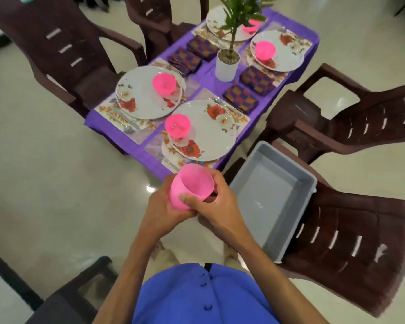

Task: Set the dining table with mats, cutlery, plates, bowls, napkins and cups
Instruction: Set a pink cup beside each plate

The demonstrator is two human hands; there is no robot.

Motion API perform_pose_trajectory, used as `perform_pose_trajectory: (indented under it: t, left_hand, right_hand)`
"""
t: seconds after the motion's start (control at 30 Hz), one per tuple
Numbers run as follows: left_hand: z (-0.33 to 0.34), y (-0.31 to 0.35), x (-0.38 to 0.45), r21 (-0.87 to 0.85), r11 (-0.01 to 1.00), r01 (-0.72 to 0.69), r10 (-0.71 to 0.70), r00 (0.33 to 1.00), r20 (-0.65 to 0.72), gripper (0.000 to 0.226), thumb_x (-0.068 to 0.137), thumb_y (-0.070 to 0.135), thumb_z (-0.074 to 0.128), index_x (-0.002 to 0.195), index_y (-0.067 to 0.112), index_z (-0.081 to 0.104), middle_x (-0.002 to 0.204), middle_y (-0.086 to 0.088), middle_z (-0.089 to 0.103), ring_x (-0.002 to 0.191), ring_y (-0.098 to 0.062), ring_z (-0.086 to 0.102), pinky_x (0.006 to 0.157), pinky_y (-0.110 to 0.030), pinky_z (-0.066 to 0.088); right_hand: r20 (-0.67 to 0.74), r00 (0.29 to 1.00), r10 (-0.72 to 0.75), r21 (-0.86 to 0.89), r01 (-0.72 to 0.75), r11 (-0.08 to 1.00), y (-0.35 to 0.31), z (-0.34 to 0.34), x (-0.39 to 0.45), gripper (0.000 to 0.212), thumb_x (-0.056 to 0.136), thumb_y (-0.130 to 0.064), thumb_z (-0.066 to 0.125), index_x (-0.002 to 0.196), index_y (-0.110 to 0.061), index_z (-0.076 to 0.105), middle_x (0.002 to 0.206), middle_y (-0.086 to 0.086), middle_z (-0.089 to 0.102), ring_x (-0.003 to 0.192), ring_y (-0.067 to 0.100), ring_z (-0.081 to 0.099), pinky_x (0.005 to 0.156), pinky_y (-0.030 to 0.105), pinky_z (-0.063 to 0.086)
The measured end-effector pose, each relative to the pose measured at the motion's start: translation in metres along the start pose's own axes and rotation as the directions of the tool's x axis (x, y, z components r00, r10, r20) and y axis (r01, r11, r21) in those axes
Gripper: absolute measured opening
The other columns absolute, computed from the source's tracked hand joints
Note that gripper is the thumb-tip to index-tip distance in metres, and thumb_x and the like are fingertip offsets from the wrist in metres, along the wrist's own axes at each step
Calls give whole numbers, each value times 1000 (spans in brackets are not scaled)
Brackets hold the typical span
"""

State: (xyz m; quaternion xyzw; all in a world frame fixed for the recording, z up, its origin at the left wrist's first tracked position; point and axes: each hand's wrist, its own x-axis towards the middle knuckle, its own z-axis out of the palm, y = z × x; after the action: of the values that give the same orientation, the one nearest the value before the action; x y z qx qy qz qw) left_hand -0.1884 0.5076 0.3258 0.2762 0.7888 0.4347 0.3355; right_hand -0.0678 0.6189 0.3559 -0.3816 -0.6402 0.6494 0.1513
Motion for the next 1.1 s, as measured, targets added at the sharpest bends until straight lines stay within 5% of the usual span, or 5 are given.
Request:
perform_pose_trajectory:
  t: [0.17, 0.43, 0.63, 0.9, 1.1]
  left_hand:
    - [-99, -17, 31, 49, 996, -78, 75, 996, 46, 82, 57, 36, 93, 115, 71, 47, 106, 35, 66, 94, 8, 66, 70, -11, 53]
    - [-189, -58, 111, 112, 981, -156, 141, 982, 124, 91, 62, 24, 100, 115, 73, 45, 110, 29, 65, 100, 11, 62, 72, -14, 55]
    - [-220, -74, 203, 113, 985, -126, 103, 976, 193, 91, 65, 20, 98, 131, 57, 48, 112, 21, 68, 98, 2, 67, 71, -20, 59]
    - [-281, -76, 300, 179, 980, -92, 39, 960, 277, 92, 64, 13, 98, 126, 58, 47, 110, 32, 66, 97, 21, 60, 70, -10, 52]
    - [-318, -82, 360, 160, 981, -113, 51, 936, 348, 88, 66, 13, 98, 132, 49, 53, 108, 35, 68, 96, 9, 67, 69, -14, 54]
  right_hand:
    - [-71, 995, -68, -76, 63, 995, -33, 79, 25, 79, 66, -61, 90, 135, -42, 56, 130, -22, 63, 114, 2, 63, 93, 33, 56]
    - [-147, 987, -71, -150, 49, 987, -52, 156, 93, 78, 64, -64, 89, 130, -36, 58, 129, -20, 62, 115, 3, 61, 90, 39, 60]
    - [-244, 967, -74, -220, 19, 975, -59, 191, 180, 73, 64, -62, 90, 126, -33, 62, 120, -19, 60, 102, 1, 61, 77, 26, 57]
    - [-378, 925, -32, -182, -40, 983, -90, 220, 268, 69, 70, -59, 85, 127, -31, 59, 117, -20, 62, 104, -7, 59, 79, 8, 46]
    - [-537, 835, 122, 71, -100, 992, -112, 224, 304, 68, 76, -66, 77, 130, -28, 62, 113, -13, 70, 96, 10, 72, 82, 44, 63]
